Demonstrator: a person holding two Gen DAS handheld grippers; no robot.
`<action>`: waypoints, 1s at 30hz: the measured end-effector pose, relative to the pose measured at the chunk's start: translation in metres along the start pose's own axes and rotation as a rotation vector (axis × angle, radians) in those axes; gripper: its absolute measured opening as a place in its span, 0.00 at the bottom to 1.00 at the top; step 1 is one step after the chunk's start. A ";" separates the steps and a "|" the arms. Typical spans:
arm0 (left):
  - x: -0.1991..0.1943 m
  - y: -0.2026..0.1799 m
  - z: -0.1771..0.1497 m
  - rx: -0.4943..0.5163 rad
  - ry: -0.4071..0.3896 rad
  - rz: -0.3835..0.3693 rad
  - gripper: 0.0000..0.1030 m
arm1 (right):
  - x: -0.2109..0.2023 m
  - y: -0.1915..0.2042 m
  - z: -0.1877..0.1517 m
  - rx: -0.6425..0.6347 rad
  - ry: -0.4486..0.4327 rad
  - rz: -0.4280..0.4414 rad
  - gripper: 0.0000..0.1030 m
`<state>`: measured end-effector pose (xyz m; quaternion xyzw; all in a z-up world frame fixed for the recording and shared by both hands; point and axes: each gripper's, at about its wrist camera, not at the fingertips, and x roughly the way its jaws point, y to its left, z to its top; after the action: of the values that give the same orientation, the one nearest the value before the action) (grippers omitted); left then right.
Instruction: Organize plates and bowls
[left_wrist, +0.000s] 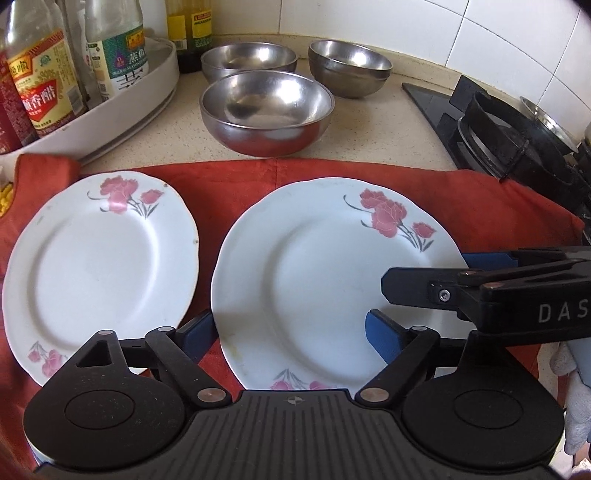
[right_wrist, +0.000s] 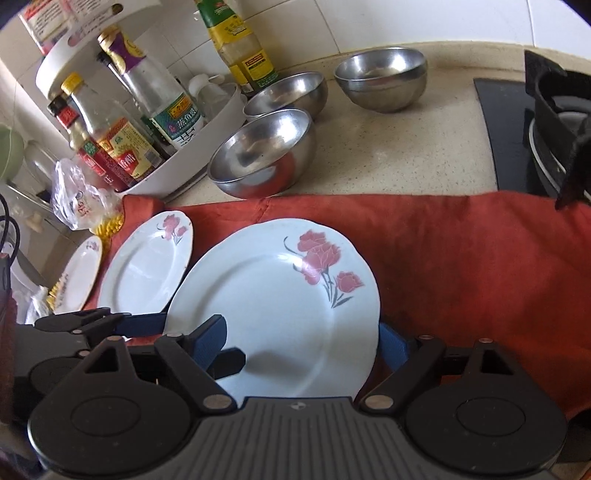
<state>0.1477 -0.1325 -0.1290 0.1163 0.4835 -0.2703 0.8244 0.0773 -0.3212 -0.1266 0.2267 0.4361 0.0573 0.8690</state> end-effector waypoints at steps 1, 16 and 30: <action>-0.002 0.000 0.001 0.003 -0.007 -0.002 0.87 | -0.001 -0.001 -0.001 0.004 -0.002 0.002 0.82; -0.017 0.002 0.002 0.005 -0.036 0.016 0.86 | -0.005 0.004 0.001 0.038 0.013 0.017 0.82; -0.019 0.016 0.003 -0.011 -0.060 0.128 0.88 | -0.013 0.000 0.021 -0.013 -0.084 -0.022 0.82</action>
<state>0.1509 -0.1142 -0.1121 0.1343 0.4514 -0.2175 0.8549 0.0857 -0.3326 -0.1060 0.2182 0.4015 0.0410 0.8885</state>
